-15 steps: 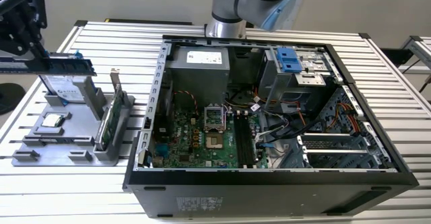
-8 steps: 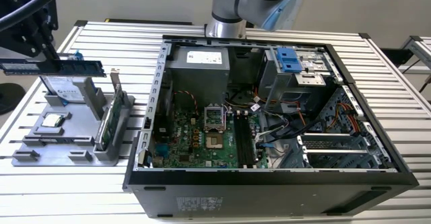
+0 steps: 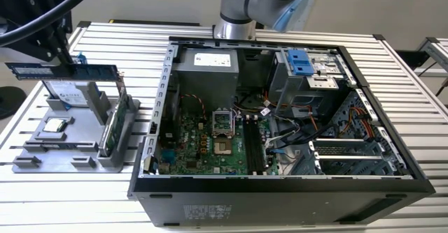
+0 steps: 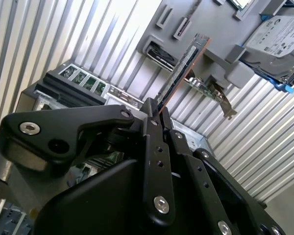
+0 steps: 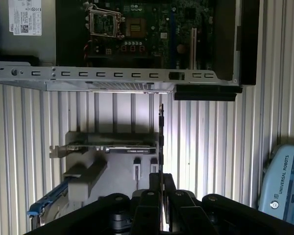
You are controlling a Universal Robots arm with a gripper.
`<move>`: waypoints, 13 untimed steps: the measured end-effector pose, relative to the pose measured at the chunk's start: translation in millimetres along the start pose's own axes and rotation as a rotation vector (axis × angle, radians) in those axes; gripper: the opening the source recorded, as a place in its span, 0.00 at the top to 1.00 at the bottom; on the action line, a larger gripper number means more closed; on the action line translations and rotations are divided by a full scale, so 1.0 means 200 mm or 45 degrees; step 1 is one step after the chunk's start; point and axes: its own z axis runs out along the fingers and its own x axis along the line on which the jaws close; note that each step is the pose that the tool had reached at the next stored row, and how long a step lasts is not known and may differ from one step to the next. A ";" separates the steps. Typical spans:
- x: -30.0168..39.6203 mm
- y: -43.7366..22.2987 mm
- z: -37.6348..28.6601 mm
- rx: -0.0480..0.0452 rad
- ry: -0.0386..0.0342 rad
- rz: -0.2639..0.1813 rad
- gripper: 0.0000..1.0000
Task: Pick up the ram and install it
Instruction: 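Pick up the ram and move it above insertion slot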
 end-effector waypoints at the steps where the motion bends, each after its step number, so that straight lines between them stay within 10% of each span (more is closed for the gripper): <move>1: 0.000 0.006 0.002 0.000 0.0000 0.000 1.00; 13: 0.001 0.087 0.019 0.000 -0.0008 0.000 1.00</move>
